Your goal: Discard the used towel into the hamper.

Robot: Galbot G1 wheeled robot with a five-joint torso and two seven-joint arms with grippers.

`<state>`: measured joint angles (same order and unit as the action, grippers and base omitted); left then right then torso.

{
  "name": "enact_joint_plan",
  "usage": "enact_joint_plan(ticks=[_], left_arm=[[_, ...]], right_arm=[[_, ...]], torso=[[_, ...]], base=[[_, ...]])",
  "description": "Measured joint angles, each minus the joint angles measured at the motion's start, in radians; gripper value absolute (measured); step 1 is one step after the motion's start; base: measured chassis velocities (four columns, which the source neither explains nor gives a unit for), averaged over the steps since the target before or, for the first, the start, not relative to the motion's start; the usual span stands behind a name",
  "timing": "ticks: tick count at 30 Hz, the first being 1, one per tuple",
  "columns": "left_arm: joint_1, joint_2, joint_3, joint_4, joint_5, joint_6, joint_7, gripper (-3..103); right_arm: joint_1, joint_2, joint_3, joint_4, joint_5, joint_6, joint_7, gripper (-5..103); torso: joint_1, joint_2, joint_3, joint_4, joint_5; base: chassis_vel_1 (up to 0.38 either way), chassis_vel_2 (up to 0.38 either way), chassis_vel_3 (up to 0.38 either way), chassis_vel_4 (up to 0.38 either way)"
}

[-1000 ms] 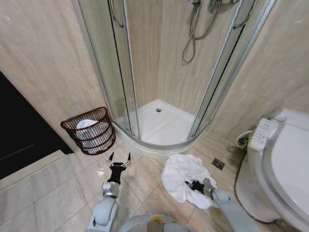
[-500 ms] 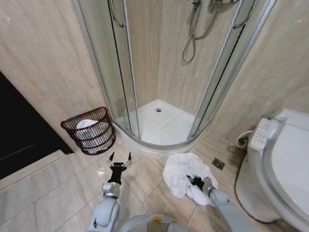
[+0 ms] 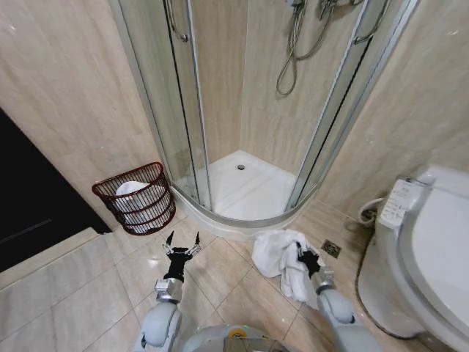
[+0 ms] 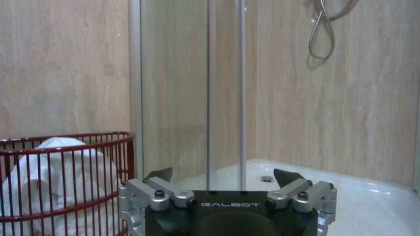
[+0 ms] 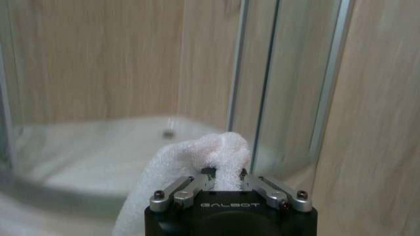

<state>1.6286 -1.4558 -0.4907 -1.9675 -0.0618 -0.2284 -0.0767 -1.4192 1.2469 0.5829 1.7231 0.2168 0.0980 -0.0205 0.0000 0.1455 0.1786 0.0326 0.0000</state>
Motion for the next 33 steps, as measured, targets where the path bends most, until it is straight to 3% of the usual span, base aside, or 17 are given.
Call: enact_joint_plan(ticks=[4,13,16,21,33], left_arm=[[0.005,0.006,-0.005,-0.01,-0.016,0.001,-0.001,100],[0.0,0.021,-0.013,-0.009,-0.055,-0.001,0.0,100],[-0.003,0.022,-0.013,-0.008,-0.073,-0.003,0.002,100],[-0.003,0.016,-0.022,0.001,-0.085,-0.023,0.004,100],[-0.011,0.008,-0.027,-0.002,-0.101,-0.039,0.009,100]], right_arm=[[-0.026,-0.008,0.036,0.125,-0.01,-0.008,0.014,13],[0.012,-0.118,0.087,0.383,0.088,-0.163,0.073,13],[0.024,-0.165,0.115,0.515,0.179,-0.246,0.117,13],[-0.002,-0.23,0.173,0.692,0.322,-0.32,0.174,13],[-0.106,-0.223,0.305,0.789,0.379,-0.344,0.204,13]], torso=[[0.0,0.0,0.0,-0.0001,0.0001],[0.0,0.0,0.0,0.0001,0.0001],[0.0,0.0,0.0,0.0001,0.0002],[0.0,0.0,0.0,0.0,-0.0002],[0.0,0.0,0.0,-0.0001,-0.0001]], base=[[0.0,0.0,0.0,0.0],[0.0,0.0,0.0,0.0],[0.0,0.0,0.0,0.0],[0.0,0.0,0.0,0.0],[0.0,0.0,0.0,0.0]])
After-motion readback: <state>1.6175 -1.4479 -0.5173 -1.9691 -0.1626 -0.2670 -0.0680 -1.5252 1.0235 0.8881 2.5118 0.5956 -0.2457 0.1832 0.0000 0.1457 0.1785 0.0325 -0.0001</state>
